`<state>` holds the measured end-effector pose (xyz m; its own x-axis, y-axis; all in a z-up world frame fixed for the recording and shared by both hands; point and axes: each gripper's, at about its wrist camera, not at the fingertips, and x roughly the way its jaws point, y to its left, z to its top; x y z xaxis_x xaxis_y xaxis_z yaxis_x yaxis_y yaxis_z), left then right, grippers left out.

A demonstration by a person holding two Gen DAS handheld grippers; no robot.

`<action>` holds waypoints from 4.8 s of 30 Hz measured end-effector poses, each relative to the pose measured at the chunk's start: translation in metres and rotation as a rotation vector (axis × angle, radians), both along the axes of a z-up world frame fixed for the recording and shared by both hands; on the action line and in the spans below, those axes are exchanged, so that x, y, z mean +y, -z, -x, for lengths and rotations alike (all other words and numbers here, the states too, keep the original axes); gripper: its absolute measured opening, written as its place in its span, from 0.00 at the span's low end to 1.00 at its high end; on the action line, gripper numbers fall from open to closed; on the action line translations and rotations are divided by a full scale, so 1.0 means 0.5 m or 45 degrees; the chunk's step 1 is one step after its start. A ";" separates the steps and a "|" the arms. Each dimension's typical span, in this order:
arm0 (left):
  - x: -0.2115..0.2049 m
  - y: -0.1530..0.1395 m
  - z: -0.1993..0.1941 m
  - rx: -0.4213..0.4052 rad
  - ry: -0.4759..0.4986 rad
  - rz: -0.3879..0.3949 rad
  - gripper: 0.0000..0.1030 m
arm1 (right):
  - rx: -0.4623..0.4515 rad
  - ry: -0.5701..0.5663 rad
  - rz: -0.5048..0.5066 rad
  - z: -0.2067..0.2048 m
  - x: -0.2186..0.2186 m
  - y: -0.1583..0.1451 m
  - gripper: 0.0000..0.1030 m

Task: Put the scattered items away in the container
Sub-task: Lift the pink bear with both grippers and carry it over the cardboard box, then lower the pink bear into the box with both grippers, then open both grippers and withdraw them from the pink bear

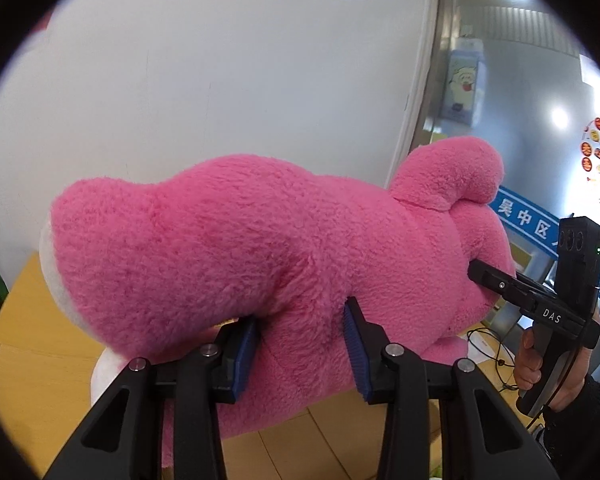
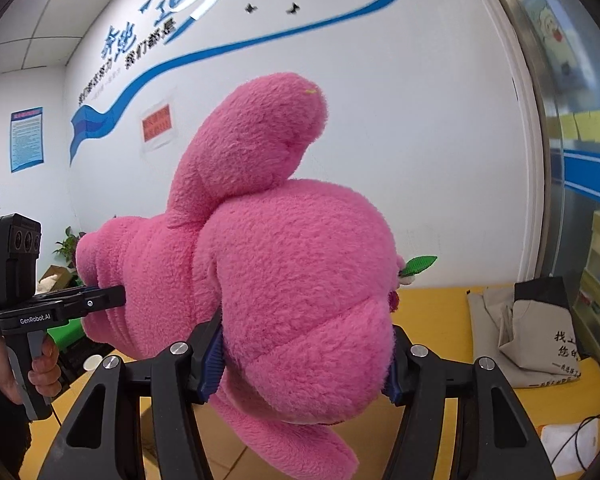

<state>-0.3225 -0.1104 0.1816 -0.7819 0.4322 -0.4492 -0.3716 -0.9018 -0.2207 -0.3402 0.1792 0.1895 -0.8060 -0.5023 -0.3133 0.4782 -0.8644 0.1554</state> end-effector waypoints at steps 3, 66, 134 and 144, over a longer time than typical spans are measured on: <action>-0.003 0.063 0.055 -0.075 0.003 -0.008 0.38 | -0.063 0.013 -0.018 0.061 -0.004 0.049 0.64; -0.006 0.434 0.230 -0.655 0.151 -0.032 0.02 | -0.968 -0.013 -0.132 0.308 0.021 0.443 0.77; -0.125 0.485 0.260 -0.706 -0.085 0.139 0.70 | -0.858 -0.077 -0.271 0.283 0.013 0.456 0.80; -0.095 0.496 0.263 -0.714 -0.068 0.264 0.12 | -0.802 -0.048 -0.346 0.277 -0.009 0.458 0.70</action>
<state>-0.4538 -0.1580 -0.0664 -0.4198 0.2582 -0.8701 -0.2021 -0.9612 -0.1877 -0.4787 0.1749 -0.0395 -0.4119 -0.3640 -0.8354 0.3985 -0.8964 0.1941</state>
